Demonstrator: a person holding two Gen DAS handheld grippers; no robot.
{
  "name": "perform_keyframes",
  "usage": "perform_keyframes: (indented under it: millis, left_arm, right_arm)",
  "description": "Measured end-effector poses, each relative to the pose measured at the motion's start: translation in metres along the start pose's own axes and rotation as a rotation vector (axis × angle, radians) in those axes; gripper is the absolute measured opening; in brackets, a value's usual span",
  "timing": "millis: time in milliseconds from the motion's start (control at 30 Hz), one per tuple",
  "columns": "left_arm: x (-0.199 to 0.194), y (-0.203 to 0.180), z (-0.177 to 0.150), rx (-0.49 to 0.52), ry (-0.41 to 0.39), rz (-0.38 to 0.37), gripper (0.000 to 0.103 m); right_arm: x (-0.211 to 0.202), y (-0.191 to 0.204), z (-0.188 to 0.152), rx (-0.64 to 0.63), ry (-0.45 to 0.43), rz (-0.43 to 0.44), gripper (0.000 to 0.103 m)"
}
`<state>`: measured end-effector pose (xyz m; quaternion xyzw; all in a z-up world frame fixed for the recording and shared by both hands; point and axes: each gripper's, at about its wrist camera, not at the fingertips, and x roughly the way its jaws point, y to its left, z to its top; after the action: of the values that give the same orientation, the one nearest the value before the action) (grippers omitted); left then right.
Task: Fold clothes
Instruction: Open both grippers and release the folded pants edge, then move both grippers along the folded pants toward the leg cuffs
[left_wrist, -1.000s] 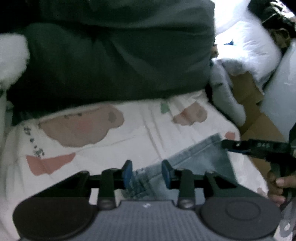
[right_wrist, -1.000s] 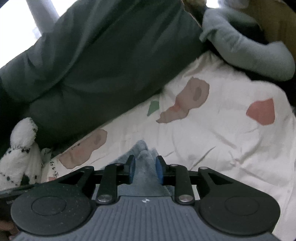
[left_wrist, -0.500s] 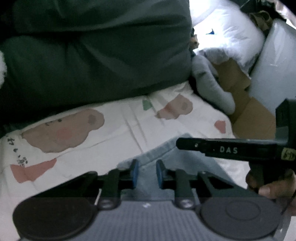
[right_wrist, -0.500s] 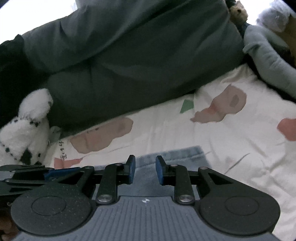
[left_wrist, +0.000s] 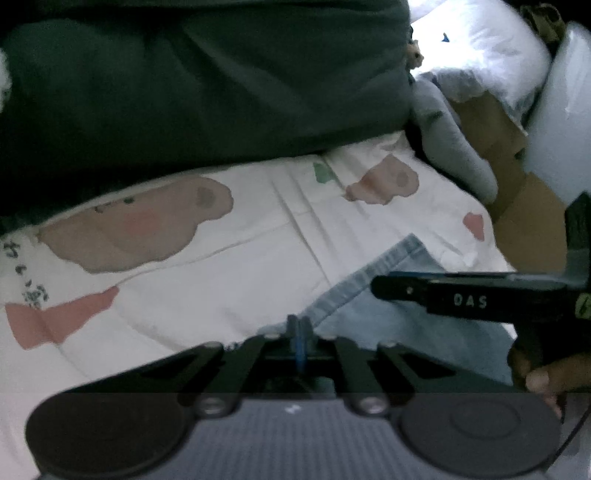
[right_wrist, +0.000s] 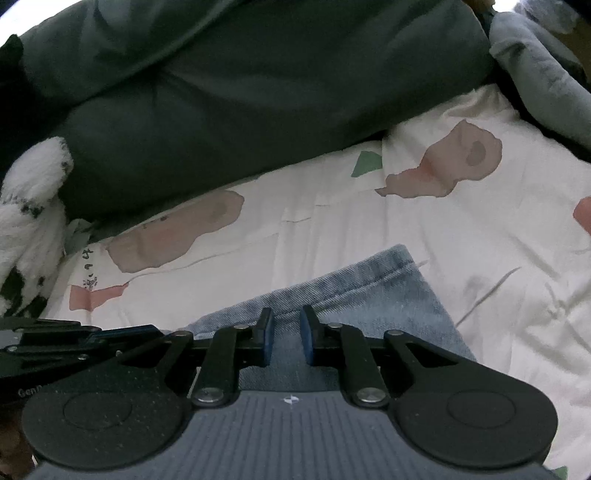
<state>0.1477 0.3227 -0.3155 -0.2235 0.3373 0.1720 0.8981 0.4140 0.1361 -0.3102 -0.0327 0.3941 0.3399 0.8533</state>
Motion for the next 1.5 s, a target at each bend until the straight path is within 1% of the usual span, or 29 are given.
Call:
perform_keyframes:
  millis: [67,100,167,200,267,400,467,567,600,633,700,800,867,900,1033,1133,1200,1267,1333,1400,1467,1500]
  left_arm:
    - [-0.004,-0.005,0.006,-0.011,0.006,0.016,0.003]
    - [-0.011,-0.007,0.009,-0.026,-0.009,0.012,0.003]
    - [-0.024,-0.013,0.013,-0.037,-0.044,0.002,0.004]
    - [-0.031,-0.017,0.013,-0.03,-0.059,-0.006,0.008]
    - [-0.039,-0.027,0.012,-0.01,-0.074,-0.029,0.01]
    - [-0.042,-0.048,0.006,0.032,-0.041,-0.102,0.011]
    - [-0.036,-0.051,0.0,0.06,-0.025,-0.096,0.012]
    - [-0.023,-0.044,-0.005,0.05,0.023,-0.06,0.011]
    - [-0.018,-0.041,-0.007,0.055,0.041,-0.038,0.008]
    - [-0.013,-0.038,-0.009,0.085,0.058,-0.006,0.003]
    - [-0.007,-0.033,-0.011,0.106,0.076,0.001,0.003]
    - [-0.006,-0.04,-0.009,0.154,0.09,0.023,0.003]
    - [-0.009,-0.039,-0.007,0.144,0.093,0.03,0.003]
    - [-0.011,-0.039,-0.007,0.13,0.095,0.032,0.003]
    - [-0.023,-0.045,-0.005,0.123,0.09,0.048,0.003]
    - [-0.031,-0.055,-0.005,0.146,0.085,0.035,0.004]
    - [-0.035,-0.063,-0.007,0.164,0.079,0.005,0.005]
    - [-0.038,-0.07,-0.012,0.181,0.078,-0.033,0.008]
    - [-0.038,-0.078,-0.018,0.195,0.082,-0.074,0.011]
    - [-0.034,-0.083,-0.024,0.196,0.097,-0.098,0.012]
    - [-0.029,-0.084,-0.028,0.195,0.109,-0.098,0.012]
    - [-0.027,-0.084,-0.03,0.202,0.114,-0.087,0.012]
  right_arm:
    - [0.0,-0.002,0.003,0.041,0.017,0.005,0.02]
    - [-0.002,-0.004,0.007,0.065,0.026,0.013,0.021]
    - [-0.012,-0.007,0.013,0.088,0.016,0.028,0.021]
    - [-0.017,-0.007,0.015,0.089,0.008,0.035,0.022]
    - [-0.03,-0.002,0.013,0.042,-0.022,0.047,0.022]
    - [-0.043,0.004,0.004,-0.037,-0.045,0.054,0.023]
    - [-0.043,0.002,-0.001,-0.045,-0.047,0.05,0.024]
    - [-0.04,-0.002,-0.008,-0.052,-0.041,0.032,0.024]
    - [-0.038,-0.002,-0.011,-0.065,-0.036,0.027,0.025]
    - [-0.036,-0.002,-0.013,-0.078,-0.032,0.022,0.025]
    - [-0.032,0.0,-0.018,-0.114,-0.021,0.01,0.025]
    - [-0.033,0.002,-0.02,-0.177,-0.012,-0.012,0.026]
    - [-0.036,-0.004,-0.02,-0.171,-0.002,-0.02,0.029]
    - [-0.039,-0.008,-0.021,-0.168,0.004,-0.028,0.033]
    - [-0.049,-0.022,-0.029,-0.17,0.033,-0.058,0.033]
    - [-0.056,-0.032,-0.035,-0.163,0.046,-0.081,0.034]
    - [-0.062,-0.037,-0.04,-0.165,0.052,-0.088,0.034]
    - [-0.068,-0.038,-0.045,-0.167,0.046,-0.09,0.036]
    - [-0.072,-0.036,-0.047,-0.166,0.03,-0.082,0.043]
    - [-0.075,-0.032,-0.049,-0.167,0.015,-0.068,0.043]
    - [-0.073,-0.026,-0.049,-0.169,0.015,-0.053,0.046]
    - [-0.071,-0.024,-0.05,-0.173,0.02,-0.049,0.049]
